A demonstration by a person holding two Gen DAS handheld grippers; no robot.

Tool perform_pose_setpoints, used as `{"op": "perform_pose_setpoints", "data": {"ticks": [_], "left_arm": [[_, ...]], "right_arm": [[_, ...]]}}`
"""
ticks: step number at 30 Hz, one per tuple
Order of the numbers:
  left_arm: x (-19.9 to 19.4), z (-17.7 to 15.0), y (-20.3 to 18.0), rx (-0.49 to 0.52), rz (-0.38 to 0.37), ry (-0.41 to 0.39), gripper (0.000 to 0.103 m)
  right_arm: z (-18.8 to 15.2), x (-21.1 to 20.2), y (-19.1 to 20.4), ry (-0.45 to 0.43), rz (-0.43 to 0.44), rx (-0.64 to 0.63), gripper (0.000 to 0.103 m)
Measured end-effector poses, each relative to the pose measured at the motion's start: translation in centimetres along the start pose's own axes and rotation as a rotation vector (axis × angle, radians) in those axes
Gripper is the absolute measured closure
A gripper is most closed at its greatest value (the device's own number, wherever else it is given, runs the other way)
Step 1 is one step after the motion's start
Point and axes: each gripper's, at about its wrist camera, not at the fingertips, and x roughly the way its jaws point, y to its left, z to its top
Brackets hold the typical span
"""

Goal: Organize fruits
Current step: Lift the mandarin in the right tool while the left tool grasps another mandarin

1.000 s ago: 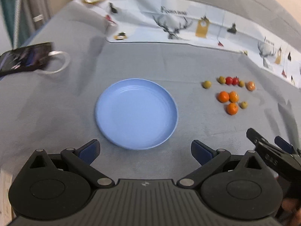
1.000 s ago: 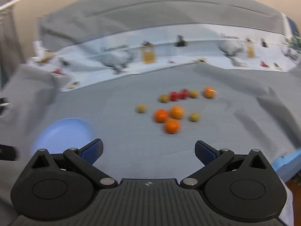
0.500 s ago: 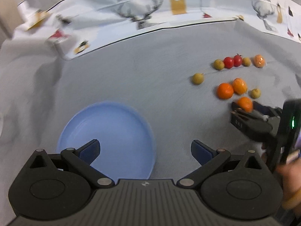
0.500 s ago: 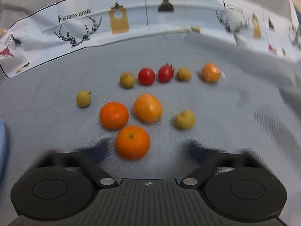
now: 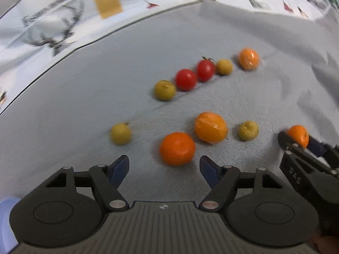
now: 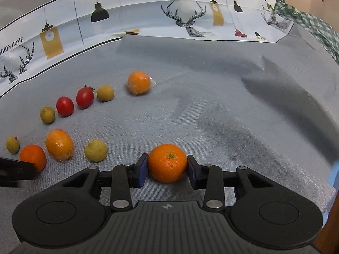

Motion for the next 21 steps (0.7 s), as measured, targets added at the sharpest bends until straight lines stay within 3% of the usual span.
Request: {"op": "perform_pose_setpoints", "data": {"ticks": [1, 3, 8, 14, 18, 21], "left_arm": [[0.4, 0.0, -0.2, 0.014, -0.012, 0.003, 0.034], [1.1, 0.3, -0.5, 0.03, -0.064, 0.002, 0.062], [-0.7, -0.4, -0.6, 0.024, -0.062, -0.03, 0.064], [-7.6, -4.7, 2.4, -0.063, -0.035, -0.021, 0.064], [-14.3, -9.4, 5.5, -0.124, 0.015, -0.028, 0.063], [-18.9, -12.8, 7.5, -0.167, 0.064, -0.035, 0.063]], "right_arm": [[0.0, 0.0, 0.0, 0.001, 0.003, 0.006, 0.063], [0.4, 0.3, -0.3, -0.001, 0.007, 0.015, 0.063], [0.9, -0.3, -0.8, -0.036, -0.006, 0.045, 0.064], [1.4, -2.4, -1.8, -0.155, -0.044, 0.076, 0.064], [2.0, -5.6, -2.6, -0.152, 0.008, 0.097, 0.064], [2.2, -10.9, -2.9, -0.156, 0.145, 0.112, 0.064]]}}
